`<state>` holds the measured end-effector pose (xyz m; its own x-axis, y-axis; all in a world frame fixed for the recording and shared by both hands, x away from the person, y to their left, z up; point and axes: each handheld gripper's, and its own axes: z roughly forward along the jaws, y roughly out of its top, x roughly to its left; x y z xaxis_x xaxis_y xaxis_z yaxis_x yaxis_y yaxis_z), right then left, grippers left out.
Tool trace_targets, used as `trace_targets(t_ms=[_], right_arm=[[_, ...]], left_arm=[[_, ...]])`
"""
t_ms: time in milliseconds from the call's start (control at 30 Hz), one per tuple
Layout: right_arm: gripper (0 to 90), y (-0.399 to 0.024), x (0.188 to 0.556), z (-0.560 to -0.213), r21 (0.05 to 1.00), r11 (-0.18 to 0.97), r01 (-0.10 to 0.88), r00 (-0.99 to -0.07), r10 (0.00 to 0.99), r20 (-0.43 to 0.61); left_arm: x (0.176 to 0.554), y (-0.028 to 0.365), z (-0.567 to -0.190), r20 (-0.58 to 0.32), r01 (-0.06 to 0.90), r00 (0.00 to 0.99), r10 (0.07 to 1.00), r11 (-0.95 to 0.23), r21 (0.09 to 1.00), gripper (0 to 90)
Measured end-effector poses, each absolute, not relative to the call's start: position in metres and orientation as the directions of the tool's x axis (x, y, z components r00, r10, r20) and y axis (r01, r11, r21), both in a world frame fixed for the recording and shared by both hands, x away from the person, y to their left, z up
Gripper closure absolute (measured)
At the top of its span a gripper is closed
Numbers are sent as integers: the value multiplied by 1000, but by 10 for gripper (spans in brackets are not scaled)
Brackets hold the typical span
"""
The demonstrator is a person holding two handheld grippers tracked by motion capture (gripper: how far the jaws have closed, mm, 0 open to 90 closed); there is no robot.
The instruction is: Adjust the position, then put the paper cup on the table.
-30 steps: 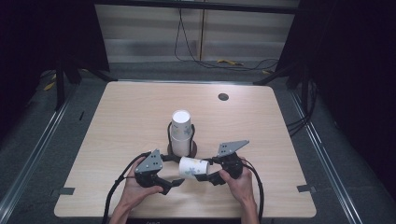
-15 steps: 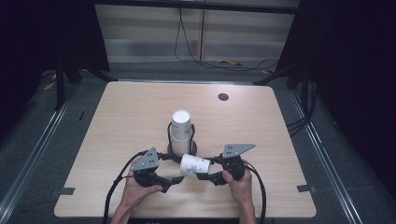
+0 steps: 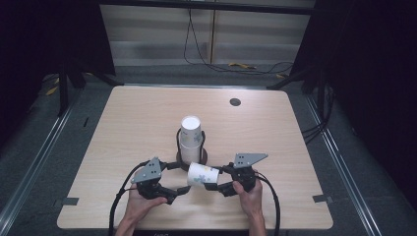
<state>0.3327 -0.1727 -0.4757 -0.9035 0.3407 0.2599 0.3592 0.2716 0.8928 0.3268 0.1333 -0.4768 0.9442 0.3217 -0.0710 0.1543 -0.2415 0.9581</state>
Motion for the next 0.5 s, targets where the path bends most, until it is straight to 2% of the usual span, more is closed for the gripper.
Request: trace_targets(t_ms=[500], right_arm=[[363, -177, 331, -482, 921, 201, 334, -916, 300, 266]], left_arm=[[325, 131, -477, -67, 143, 951, 301, -238, 961, 159]])
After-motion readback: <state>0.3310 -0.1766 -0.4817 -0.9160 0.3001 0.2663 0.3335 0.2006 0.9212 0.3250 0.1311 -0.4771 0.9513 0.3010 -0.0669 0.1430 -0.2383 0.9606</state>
